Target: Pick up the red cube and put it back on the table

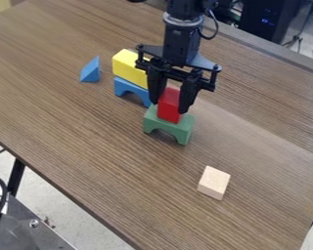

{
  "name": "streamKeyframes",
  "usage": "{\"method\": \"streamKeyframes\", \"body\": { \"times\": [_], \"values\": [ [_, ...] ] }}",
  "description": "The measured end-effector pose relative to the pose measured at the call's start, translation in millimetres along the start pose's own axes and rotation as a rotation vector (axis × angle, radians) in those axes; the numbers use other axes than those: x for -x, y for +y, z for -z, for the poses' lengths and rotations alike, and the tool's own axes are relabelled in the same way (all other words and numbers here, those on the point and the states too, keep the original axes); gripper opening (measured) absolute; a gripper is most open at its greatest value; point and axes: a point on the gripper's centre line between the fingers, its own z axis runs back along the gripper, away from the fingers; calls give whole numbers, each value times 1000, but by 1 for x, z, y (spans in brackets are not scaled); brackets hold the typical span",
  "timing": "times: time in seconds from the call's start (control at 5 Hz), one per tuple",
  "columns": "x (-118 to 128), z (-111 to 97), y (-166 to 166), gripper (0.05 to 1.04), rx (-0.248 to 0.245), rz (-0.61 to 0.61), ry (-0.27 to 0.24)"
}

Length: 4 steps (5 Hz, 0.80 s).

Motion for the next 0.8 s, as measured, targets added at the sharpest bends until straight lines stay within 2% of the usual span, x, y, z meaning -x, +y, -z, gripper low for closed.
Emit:
{"method": "streamKeyframes", "body": {
  "times": [0.4,0.6,0.8],
  "values": [
    [1,-1,-4,555,12,15,1],
    [12,-15,-38,555,40,159,-28],
    [27,-21,-76,555,45,339,-32]
  ]
}}
